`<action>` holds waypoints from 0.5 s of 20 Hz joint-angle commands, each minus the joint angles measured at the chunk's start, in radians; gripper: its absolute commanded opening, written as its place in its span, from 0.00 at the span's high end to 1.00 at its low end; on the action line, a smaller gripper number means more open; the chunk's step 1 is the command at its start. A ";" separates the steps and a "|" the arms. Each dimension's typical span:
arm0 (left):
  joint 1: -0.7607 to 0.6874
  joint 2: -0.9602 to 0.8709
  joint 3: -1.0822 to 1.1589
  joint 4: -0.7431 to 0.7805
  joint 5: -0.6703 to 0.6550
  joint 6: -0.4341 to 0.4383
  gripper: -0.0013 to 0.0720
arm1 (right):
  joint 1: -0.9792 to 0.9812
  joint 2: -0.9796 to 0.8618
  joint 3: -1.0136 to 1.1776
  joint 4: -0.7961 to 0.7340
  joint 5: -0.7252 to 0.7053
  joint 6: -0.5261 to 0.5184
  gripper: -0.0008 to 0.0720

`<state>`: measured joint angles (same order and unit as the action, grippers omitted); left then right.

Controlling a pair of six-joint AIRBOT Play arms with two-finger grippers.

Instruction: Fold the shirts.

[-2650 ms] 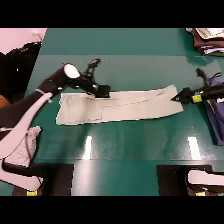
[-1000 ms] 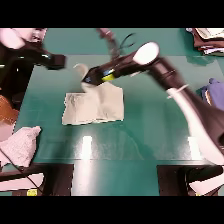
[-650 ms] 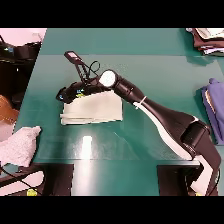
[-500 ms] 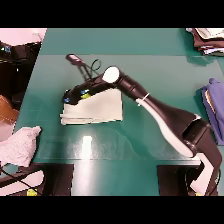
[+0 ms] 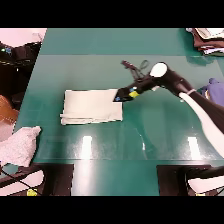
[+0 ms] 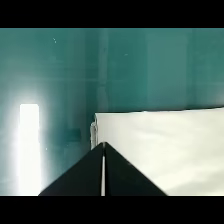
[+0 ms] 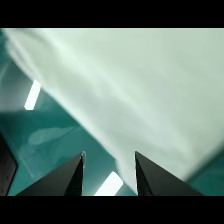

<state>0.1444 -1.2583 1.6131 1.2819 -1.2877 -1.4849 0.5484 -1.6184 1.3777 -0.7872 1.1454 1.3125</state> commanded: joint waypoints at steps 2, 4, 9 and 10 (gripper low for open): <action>0.001 0.000 0.000 -0.008 0.005 0.000 0.95 | -0.117 0.086 -0.232 0.024 -0.131 0.051 0.01; 0.001 0.000 0.000 -0.010 0.011 0.000 0.95 | -0.122 0.051 -0.255 0.085 -0.137 0.050 0.01; 0.001 -0.001 -0.012 -0.020 0.016 0.000 0.95 | -0.054 -0.115 -0.177 0.263 -0.132 -0.013 0.11; 0.001 -0.001 -0.020 -0.025 0.016 0.001 0.95 | -0.027 -0.150 -0.141 0.274 -0.133 -0.013 0.14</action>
<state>0.1444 -1.2583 1.6047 1.2671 -1.2743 -1.4845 0.4789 -1.6878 1.1904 -0.5945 1.0176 1.3228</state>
